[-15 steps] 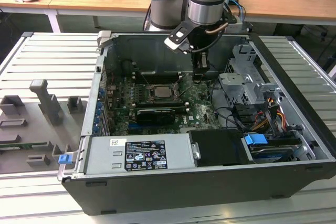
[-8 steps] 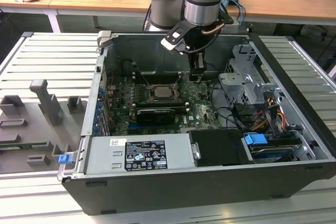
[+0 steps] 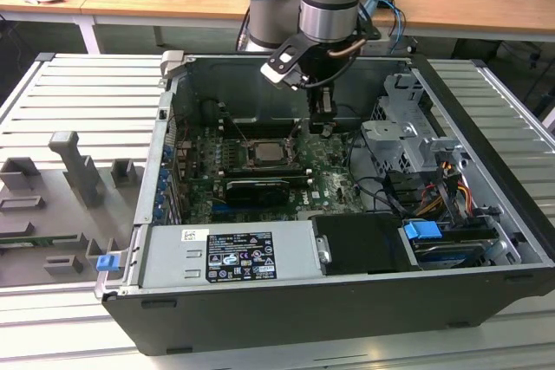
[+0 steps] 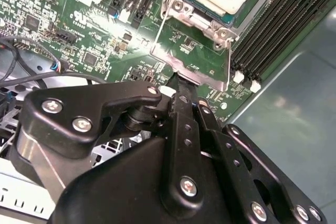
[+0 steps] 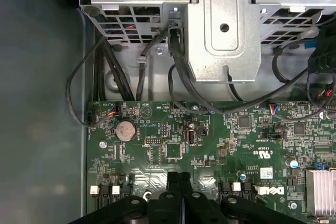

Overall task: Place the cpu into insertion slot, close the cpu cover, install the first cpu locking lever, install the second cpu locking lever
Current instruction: 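Close the cpu cover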

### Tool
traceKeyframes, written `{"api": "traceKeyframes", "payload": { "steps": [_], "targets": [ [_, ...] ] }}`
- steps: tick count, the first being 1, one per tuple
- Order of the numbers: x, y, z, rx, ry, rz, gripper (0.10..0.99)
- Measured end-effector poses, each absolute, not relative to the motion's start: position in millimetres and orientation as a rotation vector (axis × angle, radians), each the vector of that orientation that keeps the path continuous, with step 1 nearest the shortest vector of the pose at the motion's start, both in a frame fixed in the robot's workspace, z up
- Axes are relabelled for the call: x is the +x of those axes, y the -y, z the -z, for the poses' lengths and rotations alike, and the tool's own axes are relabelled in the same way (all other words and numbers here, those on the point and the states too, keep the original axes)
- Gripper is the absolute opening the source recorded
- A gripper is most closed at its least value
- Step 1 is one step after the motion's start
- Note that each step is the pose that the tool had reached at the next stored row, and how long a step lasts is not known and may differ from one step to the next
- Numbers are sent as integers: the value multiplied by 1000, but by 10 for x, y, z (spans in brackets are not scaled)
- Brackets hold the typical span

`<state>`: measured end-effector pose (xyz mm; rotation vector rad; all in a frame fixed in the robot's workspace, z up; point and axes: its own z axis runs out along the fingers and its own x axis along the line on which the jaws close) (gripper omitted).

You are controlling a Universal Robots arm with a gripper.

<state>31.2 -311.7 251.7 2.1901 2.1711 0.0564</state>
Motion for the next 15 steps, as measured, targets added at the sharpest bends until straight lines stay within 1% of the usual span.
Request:
{"api": "traceKeyframes", "payload": {
  "steps": [15],
  "targets": [
    [250, 3117, -2517, 2190, -2171, -56, 106]
  ]
}}
